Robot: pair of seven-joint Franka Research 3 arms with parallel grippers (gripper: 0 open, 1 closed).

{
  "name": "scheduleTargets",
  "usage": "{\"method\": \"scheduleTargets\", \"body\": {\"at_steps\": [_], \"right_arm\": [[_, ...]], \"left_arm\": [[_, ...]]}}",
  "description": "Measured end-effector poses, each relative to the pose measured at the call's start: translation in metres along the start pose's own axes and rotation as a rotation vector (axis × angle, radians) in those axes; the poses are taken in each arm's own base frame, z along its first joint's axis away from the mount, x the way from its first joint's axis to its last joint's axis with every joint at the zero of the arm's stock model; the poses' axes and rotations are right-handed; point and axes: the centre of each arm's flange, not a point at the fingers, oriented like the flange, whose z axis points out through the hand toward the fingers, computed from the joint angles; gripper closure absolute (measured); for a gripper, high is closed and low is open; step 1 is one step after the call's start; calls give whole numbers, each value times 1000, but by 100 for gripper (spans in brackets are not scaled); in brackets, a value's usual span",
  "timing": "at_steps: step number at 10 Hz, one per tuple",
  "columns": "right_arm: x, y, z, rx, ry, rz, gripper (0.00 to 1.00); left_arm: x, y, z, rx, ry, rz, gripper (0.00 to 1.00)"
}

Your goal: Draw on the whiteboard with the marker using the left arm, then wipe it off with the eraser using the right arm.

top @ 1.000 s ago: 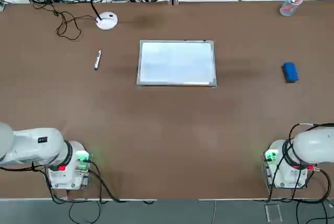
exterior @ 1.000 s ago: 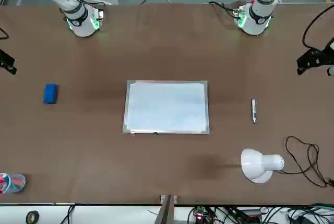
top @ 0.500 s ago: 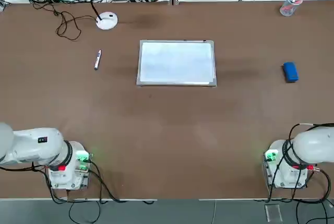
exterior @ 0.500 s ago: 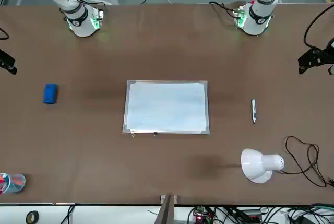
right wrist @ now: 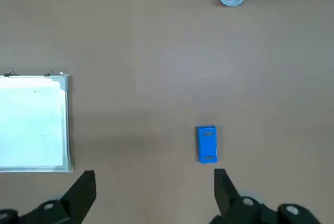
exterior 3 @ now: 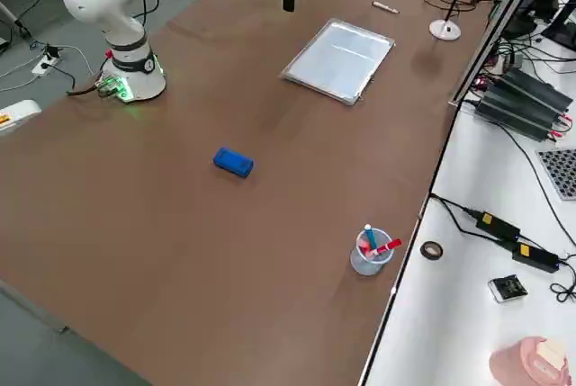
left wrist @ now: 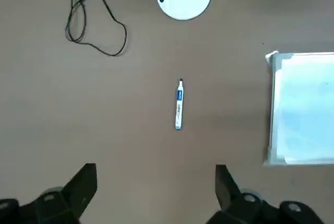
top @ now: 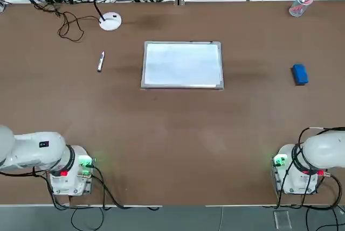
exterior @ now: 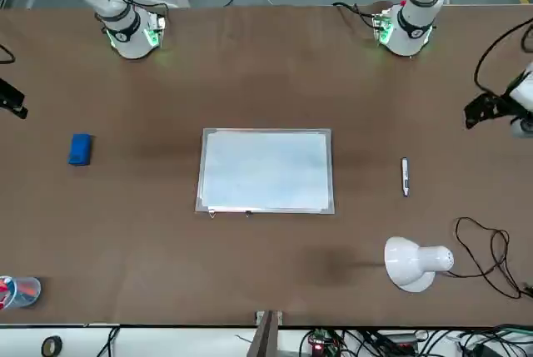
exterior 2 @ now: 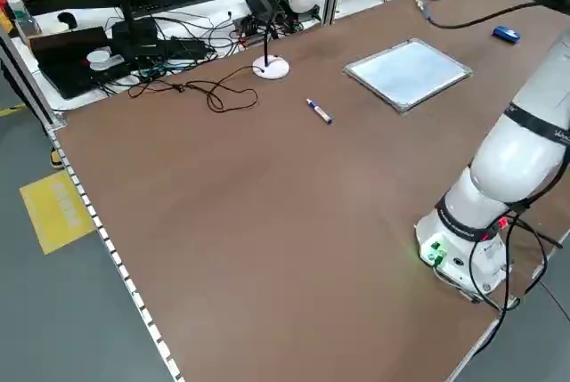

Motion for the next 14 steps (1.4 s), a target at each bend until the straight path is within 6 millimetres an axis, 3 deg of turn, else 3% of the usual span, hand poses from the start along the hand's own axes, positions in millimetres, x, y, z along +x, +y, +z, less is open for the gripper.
{"method": "scheduleTargets", "body": {"at_steps": [6, 11, 13, 14], "right_arm": [[0, 0, 0, 0, 0, 0, 0], [0, 0, 0, 0, 2, -1, 0], [0, -1, 0, 0, 2, -1, 0], [0, -1, 0, 0, 2, -1, 0]], "left_arm": [[-11, -16, 124, -9, 67, -27, 0], [-43, -2, 211, -29, 128, -19, 4], [-47, 0, 242, -45, 129, -19, 5], [-46, 1, 256, -55, 132, -20, 10]]}}
